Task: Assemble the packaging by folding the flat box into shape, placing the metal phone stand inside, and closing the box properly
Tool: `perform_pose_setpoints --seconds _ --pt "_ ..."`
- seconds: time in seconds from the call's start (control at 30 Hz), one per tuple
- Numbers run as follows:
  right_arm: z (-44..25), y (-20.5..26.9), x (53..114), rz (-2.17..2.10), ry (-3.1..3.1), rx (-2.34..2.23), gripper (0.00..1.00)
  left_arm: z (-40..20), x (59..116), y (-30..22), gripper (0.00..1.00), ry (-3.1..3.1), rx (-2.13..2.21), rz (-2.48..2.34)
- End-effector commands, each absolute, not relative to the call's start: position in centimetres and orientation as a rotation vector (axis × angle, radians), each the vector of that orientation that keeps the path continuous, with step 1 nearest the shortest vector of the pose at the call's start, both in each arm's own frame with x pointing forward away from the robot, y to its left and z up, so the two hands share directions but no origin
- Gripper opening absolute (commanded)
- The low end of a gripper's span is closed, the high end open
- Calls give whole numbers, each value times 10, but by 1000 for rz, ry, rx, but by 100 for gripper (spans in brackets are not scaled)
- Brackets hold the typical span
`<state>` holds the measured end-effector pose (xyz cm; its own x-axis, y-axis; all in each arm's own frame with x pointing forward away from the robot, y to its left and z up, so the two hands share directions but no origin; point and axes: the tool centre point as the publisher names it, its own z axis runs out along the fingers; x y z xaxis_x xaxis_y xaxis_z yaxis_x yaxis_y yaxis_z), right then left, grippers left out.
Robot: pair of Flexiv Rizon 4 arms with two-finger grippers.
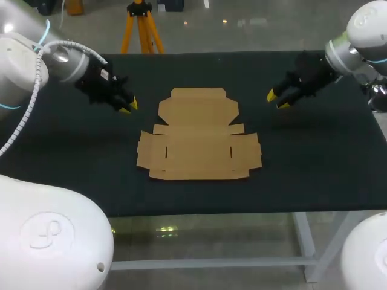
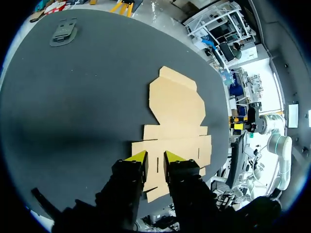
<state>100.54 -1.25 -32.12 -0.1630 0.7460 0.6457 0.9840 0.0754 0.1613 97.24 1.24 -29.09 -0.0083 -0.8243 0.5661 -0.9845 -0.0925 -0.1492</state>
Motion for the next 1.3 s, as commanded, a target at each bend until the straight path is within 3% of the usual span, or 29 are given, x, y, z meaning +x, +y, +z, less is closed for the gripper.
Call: perform_pose_setpoints --seconds 0.03,0.83,1.3 --pt "-329 -2 994 -891 -2084 -1676 0 -294 973 13 0 -1885 1967 748" --pt "-335 -4 992 -880 -2047 -1705 0 -299 977 10 0 -1835 1955 721" --pt "-366 21 1006 -876 -2008 -1740 0 -340 980 -10 0 -2016 1892 826"
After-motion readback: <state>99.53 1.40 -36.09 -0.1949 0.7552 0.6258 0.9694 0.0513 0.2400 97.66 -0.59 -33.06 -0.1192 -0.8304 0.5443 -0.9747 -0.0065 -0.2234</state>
